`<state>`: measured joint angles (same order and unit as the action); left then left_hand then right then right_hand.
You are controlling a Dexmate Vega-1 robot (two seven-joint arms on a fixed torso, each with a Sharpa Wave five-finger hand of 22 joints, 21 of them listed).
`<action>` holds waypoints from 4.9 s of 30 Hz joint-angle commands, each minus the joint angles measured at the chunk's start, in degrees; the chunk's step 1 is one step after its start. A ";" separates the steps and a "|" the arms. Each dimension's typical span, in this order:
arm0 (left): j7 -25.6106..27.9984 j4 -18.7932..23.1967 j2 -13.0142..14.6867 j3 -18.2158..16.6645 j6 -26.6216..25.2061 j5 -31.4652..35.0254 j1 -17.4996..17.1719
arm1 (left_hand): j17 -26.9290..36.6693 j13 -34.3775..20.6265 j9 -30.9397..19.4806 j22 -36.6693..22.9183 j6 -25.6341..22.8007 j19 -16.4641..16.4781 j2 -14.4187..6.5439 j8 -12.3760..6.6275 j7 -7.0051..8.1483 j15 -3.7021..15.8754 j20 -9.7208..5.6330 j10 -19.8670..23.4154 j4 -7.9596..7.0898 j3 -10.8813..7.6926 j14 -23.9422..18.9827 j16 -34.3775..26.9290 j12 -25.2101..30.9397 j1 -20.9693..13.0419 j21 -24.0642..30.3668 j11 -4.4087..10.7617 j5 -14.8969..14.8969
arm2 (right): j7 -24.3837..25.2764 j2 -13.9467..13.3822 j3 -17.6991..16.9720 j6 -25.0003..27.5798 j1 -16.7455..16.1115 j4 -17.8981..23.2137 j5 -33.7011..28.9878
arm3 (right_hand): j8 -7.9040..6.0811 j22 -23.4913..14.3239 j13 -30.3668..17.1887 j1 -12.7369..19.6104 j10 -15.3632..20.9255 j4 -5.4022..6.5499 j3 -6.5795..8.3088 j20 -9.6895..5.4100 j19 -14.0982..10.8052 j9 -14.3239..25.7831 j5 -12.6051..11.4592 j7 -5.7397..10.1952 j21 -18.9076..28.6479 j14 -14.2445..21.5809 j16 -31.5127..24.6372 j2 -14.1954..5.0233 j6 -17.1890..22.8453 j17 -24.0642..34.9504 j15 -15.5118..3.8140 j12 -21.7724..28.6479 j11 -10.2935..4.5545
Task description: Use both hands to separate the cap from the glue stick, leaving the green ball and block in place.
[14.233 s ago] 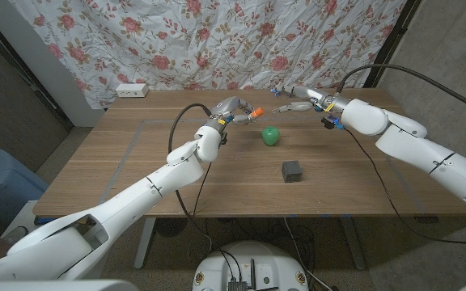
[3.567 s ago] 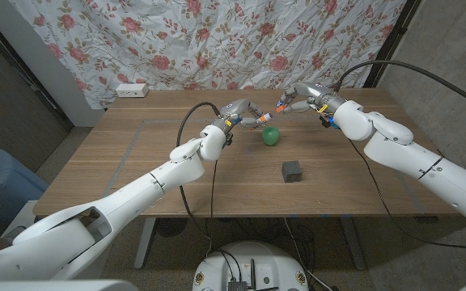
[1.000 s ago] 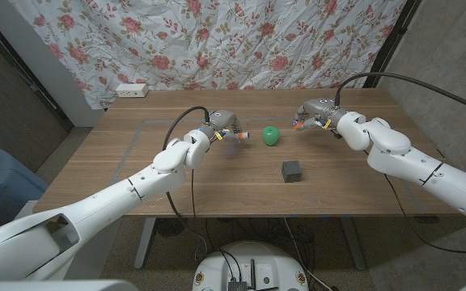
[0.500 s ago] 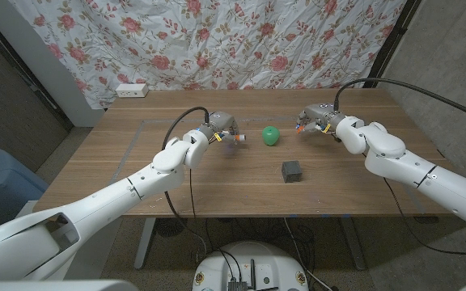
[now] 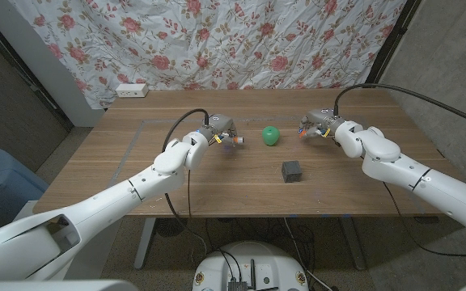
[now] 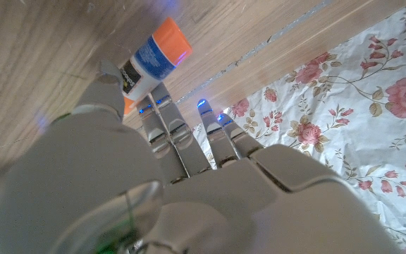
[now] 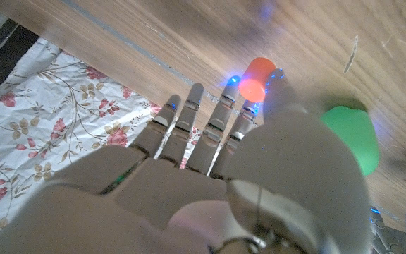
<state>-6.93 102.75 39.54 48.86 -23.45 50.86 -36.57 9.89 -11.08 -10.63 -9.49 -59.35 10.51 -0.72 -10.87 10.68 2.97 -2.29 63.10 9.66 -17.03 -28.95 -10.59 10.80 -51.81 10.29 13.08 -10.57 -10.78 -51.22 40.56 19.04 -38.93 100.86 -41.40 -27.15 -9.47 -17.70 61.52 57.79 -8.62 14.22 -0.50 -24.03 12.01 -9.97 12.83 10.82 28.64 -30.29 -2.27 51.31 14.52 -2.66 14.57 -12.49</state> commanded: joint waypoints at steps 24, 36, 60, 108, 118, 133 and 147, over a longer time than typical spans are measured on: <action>-1.01 0.28 -0.31 0.28 -1.73 1.28 -0.75 | -0.06 -0.10 -0.70 -0.06 -1.04 -0.50 -0.50 -0.62 1.57 8.02 -0.29 -0.97 -0.68 -0.55 0.19 0.23 0.06 1.69 0.15 -0.15 -0.40 | -0.51 0.98 3.03 3.05 0.78 -2.38 -1.86 | 0.78 -0.16 -0.53 -1.19 -1.63 0.00 -0.60 0.14 -0.55 0.32 -0.30 -0.04 0.13 -0.93 0.70 0.97 -2.27 0.34 -8.14 -0.60 0.28; -1.43 -0.29 -0.49 0.51 -1.67 1.40 -0.37 | -0.07 -0.11 -0.59 -0.06 -1.02 -0.51 -0.51 -0.60 1.56 8.09 -0.27 -1.05 -0.65 -0.72 0.14 0.22 0.12 1.87 0.18 -0.15 -0.42 | -2.25 0.87 3.48 3.38 1.38 -1.83 -2.40 | 3.48 -0.20 -1.01 -3.49 -7.50 0.30 -1.60 0.84 -0.27 0.07 -0.59 -0.06 0.03 -3.23 2.05 2.61 -8.03 0.90 -7.80 -2.41 0.23; -4.03 0.35 0.02 1.56 -2.58 3.41 -0.76 | -0.03 -0.08 -0.58 -0.06 0.66 -0.85 0.07 -0.19 1.54 8.01 -0.18 -2.22 -0.48 -0.91 0.71 0.29 -0.03 2.68 0.17 -0.15 -0.40 | -3.91 -0.45 2.85 4.51 0.41 0.41 -3.36 | 7.81 -0.23 -1.31 -8.79 -16.69 1.09 -3.62 2.96 1.90 -0.55 -1.56 -0.13 -0.19 -7.62 4.79 5.44 -16.27 1.60 -5.15 -3.28 1.63; -17.17 -0.63 -0.33 3.29 -2.33 10.65 2.85 | 0.01 -0.15 -0.41 -0.08 16.49 -5.28 3.62 0.52 1.51 6.07 1.01 -18.42 -0.88 1.21 6.79 0.29 -0.48 9.12 0.07 -0.26 -0.53 | -3.71 0.02 2.60 6.38 -0.16 -0.11 -3.64 | 9.47 -0.24 -0.69 -11.13 -18.30 1.30 -3.93 3.39 2.07 -0.70 -1.80 -0.16 -0.02 -7.22 4.92 5.16 -18.50 2.18 -5.35 -3.09 2.59; -19.17 -0.02 -0.40 2.98 -2.45 11.43 3.34 | 0.05 -0.16 -0.31 -0.08 19.26 -6.39 4.37 0.49 1.36 5.67 1.28 -21.49 -1.15 1.77 8.38 0.36 -0.49 10.94 -0.04 -0.31 -0.39 | -3.81 0.39 2.85 6.97 0.25 -0.50 -3.68 | 9.73 -0.25 -0.58 -11.50 -18.44 1.35 -3.97 3.46 2.18 -0.72 -1.82 -0.16 -0.02 -7.34 5.02 5.09 -18.80 2.27 -5.09 -2.98 2.74; -21.99 4.61 0.58 1.45 -4.33 14.79 1.83 | 0.08 -0.15 -0.20 -0.09 22.31 -7.78 5.56 0.43 0.86 4.81 2.01 -26.31 -1.26 2.49 10.82 0.37 -0.62 13.24 -0.01 -0.39 0.01 | -3.77 0.90 3.32 8.14 0.78 -0.75 -3.93 | 10.04 -0.25 -0.39 -11.79 -19.12 1.28 -3.90 3.50 2.32 -0.73 -1.82 -0.18 -0.02 -7.64 5.15 4.83 -18.99 2.44 -4.82 -3.00 3.23; -21.62 7.34 1.29 -2.75 -6.14 12.72 -0.98 | 0.12 -0.09 -0.08 -0.11 26.55 -9.37 5.96 0.59 0.76 3.11 3.08 -32.02 -1.82 3.15 13.62 0.44 -0.74 16.41 -0.03 -0.50 0.18 | -2.81 -0.17 1.58 6.09 0.21 0.10 -0.10 | 13.26 -0.26 0.59 -17.48 -23.30 2.68 -5.83 4.45 3.08 -0.93 -2.31 -0.77 -0.09 -9.99 7.07 6.51 -24.31 2.45 -2.72 -3.50 5.14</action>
<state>-28.77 107.71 40.29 49.29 -28.13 65.18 -35.41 9.73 -11.07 -10.65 -9.46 -33.65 1.54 5.25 -10.40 11.50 2.36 0.42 31.86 8.07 -14.13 -16.06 -10.15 10.15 -36.33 10.29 12.57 -10.41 -14.50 -50.57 43.54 26.86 -38.29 100.39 -44.63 -14.45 -9.45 -17.27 45.51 35.26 -6.15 9.09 3.31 -21.03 11.01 -11.74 12.09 10.83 19.06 -23.61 4.08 27.91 16.90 -2.32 11.22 -7.77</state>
